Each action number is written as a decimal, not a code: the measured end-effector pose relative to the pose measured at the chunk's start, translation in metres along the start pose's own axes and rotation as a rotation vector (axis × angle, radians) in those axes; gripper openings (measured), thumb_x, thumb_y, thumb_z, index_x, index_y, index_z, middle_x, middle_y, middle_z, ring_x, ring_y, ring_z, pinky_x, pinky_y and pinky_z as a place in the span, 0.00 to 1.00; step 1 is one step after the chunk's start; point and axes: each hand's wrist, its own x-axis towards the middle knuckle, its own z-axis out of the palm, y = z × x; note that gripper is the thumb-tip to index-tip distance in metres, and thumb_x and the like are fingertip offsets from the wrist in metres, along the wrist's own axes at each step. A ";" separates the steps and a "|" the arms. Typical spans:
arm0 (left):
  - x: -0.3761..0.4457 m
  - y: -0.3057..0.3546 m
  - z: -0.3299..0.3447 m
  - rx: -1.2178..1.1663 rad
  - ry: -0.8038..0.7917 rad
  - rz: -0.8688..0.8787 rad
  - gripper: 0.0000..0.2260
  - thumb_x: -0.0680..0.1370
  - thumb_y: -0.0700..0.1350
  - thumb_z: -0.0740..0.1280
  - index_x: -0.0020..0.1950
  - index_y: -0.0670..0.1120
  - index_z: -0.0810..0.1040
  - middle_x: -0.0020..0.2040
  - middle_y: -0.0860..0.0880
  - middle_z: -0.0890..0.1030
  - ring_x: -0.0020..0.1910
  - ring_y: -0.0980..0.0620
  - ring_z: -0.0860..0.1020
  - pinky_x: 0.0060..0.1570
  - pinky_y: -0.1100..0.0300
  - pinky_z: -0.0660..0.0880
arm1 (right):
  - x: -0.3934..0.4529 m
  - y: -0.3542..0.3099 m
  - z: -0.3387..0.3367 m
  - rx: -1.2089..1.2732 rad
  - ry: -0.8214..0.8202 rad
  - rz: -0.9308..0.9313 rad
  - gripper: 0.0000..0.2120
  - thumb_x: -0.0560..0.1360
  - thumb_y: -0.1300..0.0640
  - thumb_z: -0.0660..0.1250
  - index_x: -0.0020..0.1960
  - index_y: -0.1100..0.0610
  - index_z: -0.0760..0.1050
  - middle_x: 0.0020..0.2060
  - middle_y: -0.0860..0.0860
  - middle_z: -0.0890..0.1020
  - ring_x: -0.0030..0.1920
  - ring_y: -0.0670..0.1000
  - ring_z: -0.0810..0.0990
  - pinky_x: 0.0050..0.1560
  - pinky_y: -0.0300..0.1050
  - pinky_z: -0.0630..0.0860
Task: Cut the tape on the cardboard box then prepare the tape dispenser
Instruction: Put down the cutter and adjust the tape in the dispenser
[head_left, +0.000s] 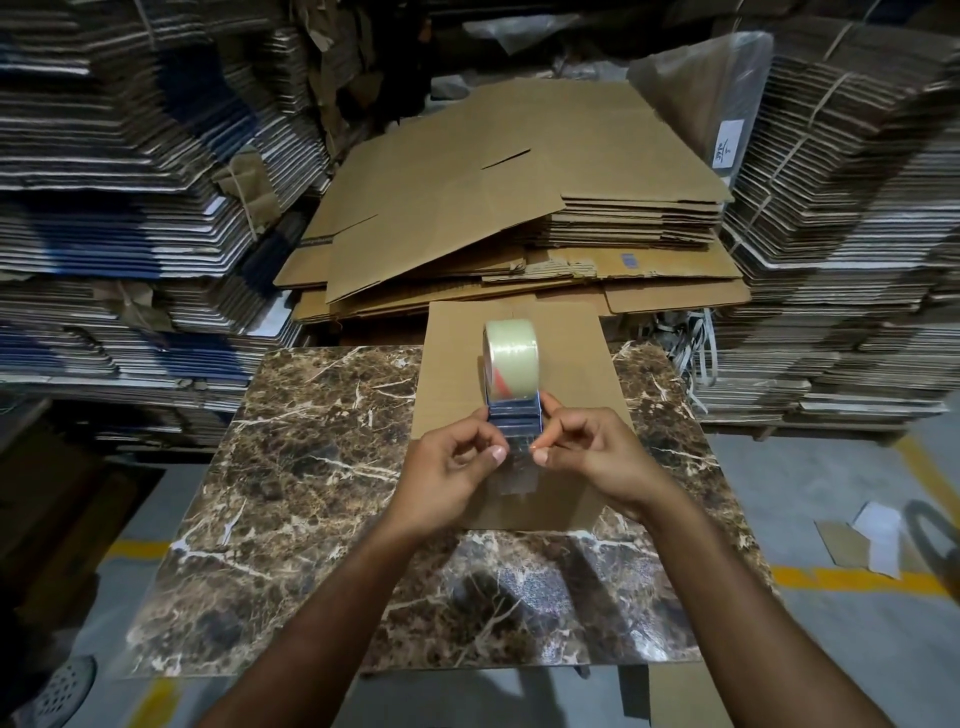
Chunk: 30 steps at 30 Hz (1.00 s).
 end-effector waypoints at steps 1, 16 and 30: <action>0.000 0.001 -0.003 -0.011 -0.036 -0.004 0.05 0.77 0.38 0.71 0.45 0.47 0.84 0.56 0.47 0.85 0.58 0.70 0.77 0.53 0.76 0.71 | 0.000 0.000 -0.002 0.020 -0.020 0.003 0.12 0.70 0.75 0.70 0.39 0.60 0.82 0.75 0.59 0.67 0.65 0.31 0.72 0.63 0.31 0.72; -0.004 -0.002 -0.005 -0.068 0.003 0.027 0.06 0.76 0.36 0.72 0.48 0.47 0.86 0.61 0.51 0.83 0.72 0.60 0.72 0.67 0.64 0.70 | -0.017 0.012 0.006 -0.144 0.171 -0.120 0.20 0.69 0.64 0.78 0.56 0.46 0.83 0.70 0.46 0.74 0.70 0.44 0.74 0.66 0.40 0.75; -0.011 0.005 0.010 -0.398 0.092 -0.023 0.28 0.73 0.28 0.73 0.68 0.50 0.73 0.63 0.44 0.83 0.62 0.49 0.82 0.57 0.59 0.79 | -0.018 0.019 0.010 -0.120 0.361 -0.240 0.07 0.72 0.65 0.75 0.46 0.55 0.86 0.60 0.47 0.83 0.60 0.40 0.81 0.59 0.36 0.77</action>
